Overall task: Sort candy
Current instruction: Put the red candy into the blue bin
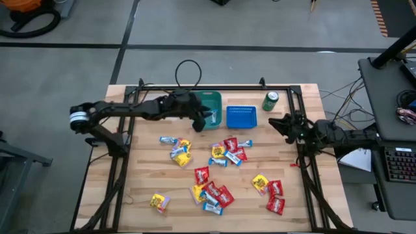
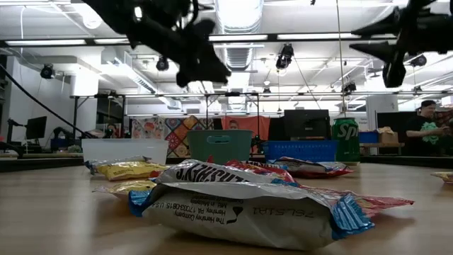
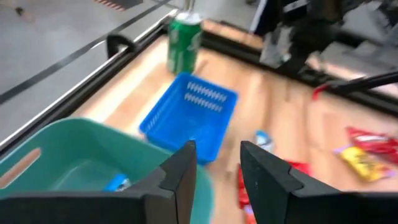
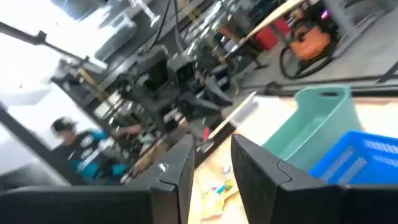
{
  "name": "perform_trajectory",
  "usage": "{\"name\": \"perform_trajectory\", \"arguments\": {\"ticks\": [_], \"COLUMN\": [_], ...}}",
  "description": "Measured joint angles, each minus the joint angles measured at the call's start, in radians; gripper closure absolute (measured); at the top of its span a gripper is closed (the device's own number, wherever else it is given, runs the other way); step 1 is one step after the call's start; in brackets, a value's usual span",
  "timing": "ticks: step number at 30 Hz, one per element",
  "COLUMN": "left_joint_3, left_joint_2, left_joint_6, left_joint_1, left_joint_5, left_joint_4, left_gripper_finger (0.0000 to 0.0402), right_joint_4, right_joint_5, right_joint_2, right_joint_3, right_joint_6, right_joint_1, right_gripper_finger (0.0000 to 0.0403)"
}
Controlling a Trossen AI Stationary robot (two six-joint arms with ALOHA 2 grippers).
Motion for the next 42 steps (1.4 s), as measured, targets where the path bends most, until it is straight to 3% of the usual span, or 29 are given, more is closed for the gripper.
{"name": "perform_trajectory", "arguments": {"ticks": [6, 8, 12, 22, 30, 37, 42], "left_joint_3": [-0.033, -0.06, -0.105, -0.176, -0.204, -0.204, -0.204], "left_joint_2": [-0.105, -0.127, -0.16, -0.187, -0.198, -0.198, -0.199], "left_joint_6": [0.016, 0.026, -0.019, -0.155, -0.238, -0.259, -0.259], "left_joint_1": [-0.143, -0.208, -0.339, -0.583, -0.628, -0.628, -0.628], "left_joint_5": [0.001, -0.011, -0.11, -0.319, -0.428, -0.448, -0.448], "left_joint_4": [-0.037, -0.039, -0.032, -0.039, -0.115, -0.175, -0.188], "left_gripper_finger": [0.0307, 0.0311, 0.0315, 0.0315, 0.0316, 0.0316, 0.0316], "right_joint_4": [-0.159, -0.264, -0.459, -0.67, -0.69, -0.638, -0.541], "right_joint_5": [-0.132, -0.134, -0.132, -0.15, -0.283, -0.29, -0.298], "right_joint_2": [0.19, 0.269, 0.438, 0.807, 1.009, 1.166, 1.261], "right_joint_3": [0.111, 0.157, 0.271, 0.52, 0.583, 0.585, 0.587], "right_joint_6": [-0.02, -0.011, 0.064, 0.15, 0.188, 0.224, 0.234], "right_joint_1": [0.0, 0.0, 0.0, 0.011, 0.011, 0.013, 0.022], "right_gripper_finger": [0.0309, 0.031, 0.0309, 0.0307, 0.0282, 0.0219, 0.02]}}
